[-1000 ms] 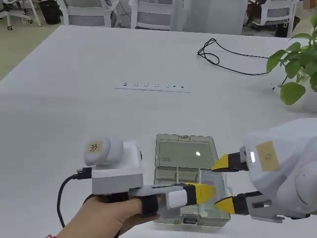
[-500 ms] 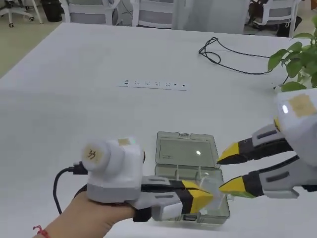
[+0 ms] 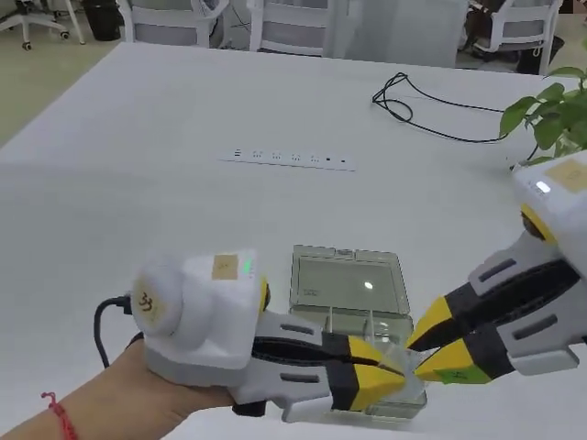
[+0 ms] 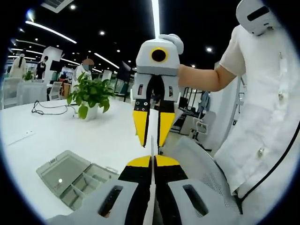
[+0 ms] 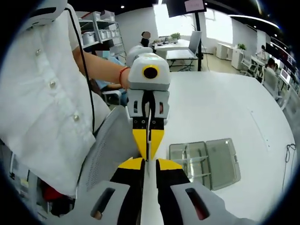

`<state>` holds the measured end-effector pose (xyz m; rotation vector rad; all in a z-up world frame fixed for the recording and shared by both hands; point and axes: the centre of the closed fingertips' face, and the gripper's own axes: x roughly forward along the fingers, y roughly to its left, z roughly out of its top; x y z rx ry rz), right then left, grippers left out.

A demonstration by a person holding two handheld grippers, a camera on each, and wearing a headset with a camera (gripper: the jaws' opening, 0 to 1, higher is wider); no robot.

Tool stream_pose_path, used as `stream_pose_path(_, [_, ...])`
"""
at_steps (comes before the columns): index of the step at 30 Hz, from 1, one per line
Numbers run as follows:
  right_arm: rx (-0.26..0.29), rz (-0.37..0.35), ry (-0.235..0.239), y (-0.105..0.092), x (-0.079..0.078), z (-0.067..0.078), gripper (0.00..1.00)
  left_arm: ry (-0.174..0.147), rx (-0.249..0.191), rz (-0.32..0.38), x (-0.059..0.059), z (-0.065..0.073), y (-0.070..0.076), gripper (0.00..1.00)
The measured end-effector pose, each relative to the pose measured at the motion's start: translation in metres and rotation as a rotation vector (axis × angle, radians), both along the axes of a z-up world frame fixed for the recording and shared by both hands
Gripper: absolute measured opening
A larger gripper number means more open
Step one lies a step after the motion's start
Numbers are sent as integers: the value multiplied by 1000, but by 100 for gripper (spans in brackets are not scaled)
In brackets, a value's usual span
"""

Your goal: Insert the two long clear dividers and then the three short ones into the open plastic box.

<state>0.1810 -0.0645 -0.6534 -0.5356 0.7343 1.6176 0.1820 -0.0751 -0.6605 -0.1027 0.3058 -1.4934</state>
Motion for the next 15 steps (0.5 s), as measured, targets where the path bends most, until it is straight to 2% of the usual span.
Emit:
stream_pose_path(9, [21,4,32,2,-2,1,3,-8,-9,-5,-2,2,-1,0])
stream_pose_path(15, [24,10,28,3,-3,0,3,-13,-5,-1,-1,1,-1,0])
